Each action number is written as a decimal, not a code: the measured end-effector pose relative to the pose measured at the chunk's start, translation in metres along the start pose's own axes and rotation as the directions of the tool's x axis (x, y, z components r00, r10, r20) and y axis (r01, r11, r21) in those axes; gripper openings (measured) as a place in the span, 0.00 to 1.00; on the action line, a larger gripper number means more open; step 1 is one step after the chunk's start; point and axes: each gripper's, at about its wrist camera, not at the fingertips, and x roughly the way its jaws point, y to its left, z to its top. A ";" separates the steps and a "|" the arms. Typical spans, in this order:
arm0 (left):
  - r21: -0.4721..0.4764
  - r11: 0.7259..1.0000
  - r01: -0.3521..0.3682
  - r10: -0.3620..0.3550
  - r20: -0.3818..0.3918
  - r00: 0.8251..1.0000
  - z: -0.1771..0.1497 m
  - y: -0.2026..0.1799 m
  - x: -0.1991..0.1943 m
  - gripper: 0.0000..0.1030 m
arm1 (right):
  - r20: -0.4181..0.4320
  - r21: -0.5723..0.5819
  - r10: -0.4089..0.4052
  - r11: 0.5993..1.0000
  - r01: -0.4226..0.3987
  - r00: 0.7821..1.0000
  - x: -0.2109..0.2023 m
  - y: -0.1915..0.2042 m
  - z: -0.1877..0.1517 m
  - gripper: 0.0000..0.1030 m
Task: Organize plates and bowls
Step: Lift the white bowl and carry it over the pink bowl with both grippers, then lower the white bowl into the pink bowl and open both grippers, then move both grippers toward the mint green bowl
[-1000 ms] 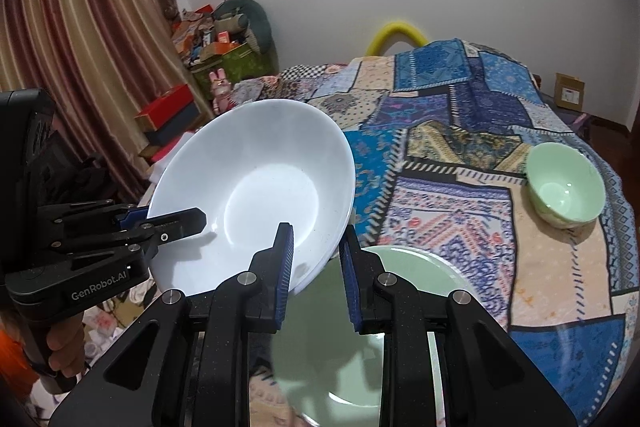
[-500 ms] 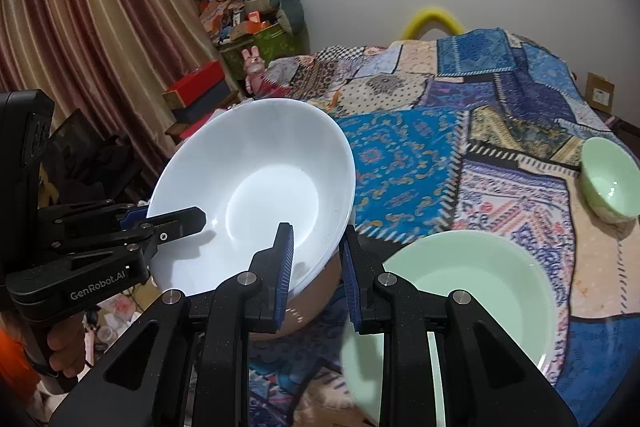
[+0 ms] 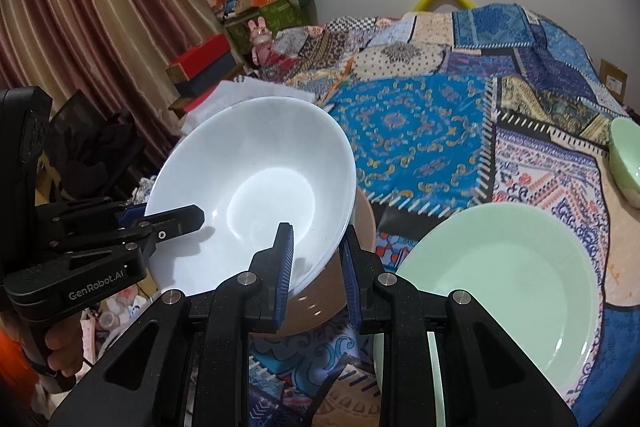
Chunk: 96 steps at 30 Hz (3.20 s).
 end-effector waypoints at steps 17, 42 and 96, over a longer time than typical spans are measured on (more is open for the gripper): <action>-0.001 1.000 0.009 -0.009 -0.082 0.997 -0.012 0.008 0.036 0.20 | -0.090 0.013 -0.015 1.000 0.017 0.996 0.029 -0.002 -0.012 0.21; 0.047 0.999 -0.002 0.009 -0.138 0.990 -0.004 -0.006 0.052 0.35 | -0.104 -0.011 -0.031 0.999 0.030 0.994 0.019 -0.014 -0.010 0.24; 0.272 0.954 0.129 -0.179 0.168 0.969 0.140 -0.260 0.033 0.81 | 0.119 0.344 -0.421 0.867 0.361 0.899 -0.162 -0.302 -0.006 0.48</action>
